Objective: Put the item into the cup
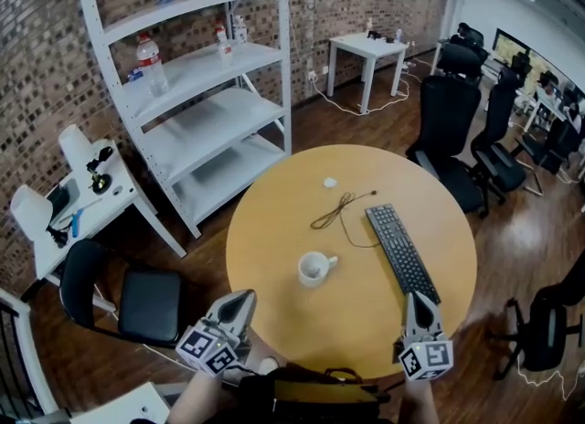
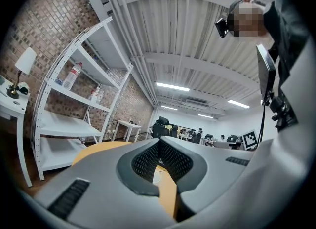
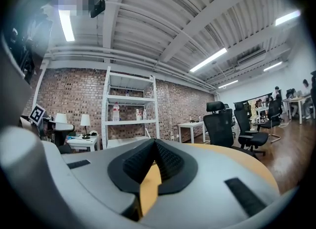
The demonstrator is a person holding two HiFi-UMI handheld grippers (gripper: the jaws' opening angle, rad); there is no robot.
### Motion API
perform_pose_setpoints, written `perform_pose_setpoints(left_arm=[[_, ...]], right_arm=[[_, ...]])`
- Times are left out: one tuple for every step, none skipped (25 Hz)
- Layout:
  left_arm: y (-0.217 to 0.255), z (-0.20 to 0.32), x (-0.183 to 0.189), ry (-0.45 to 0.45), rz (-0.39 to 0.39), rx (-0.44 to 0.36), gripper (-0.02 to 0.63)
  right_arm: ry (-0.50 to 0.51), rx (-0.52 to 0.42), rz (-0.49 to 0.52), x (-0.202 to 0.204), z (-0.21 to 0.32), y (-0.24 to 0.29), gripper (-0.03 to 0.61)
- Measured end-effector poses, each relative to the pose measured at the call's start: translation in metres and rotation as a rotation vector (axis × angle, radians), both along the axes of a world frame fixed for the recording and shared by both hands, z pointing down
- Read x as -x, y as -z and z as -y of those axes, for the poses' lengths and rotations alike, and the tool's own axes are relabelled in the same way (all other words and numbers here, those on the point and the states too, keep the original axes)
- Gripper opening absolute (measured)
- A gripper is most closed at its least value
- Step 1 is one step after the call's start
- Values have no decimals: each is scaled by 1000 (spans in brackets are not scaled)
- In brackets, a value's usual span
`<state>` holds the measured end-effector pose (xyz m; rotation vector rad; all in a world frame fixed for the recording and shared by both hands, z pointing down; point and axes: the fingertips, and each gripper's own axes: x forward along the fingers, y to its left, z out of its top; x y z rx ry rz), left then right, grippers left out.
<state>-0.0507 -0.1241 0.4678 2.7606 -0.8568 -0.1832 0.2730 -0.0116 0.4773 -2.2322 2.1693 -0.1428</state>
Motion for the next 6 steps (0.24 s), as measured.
perform_pose_setpoints(left_arm=[[-2,0,2,2,-6,9,3],[-4,0,3,2,-11,17,3],[-5,0,4,4,-13,20,3],[-5,0,4,6,-14,19,3],[-4,-1,4,7,-13,17,3],[-3,-1,3,9,-13,14,3]], right_arm=[[4,3,1,1,0,-1,8],[7,6,1,3,1,-2,8],[8,8,-1,4,0,-2,8],[9,11,-3,4,0,-2,8],[9,13,-5,4,-1,-1,8],[9,16,-7,4,-1,-1,8]])
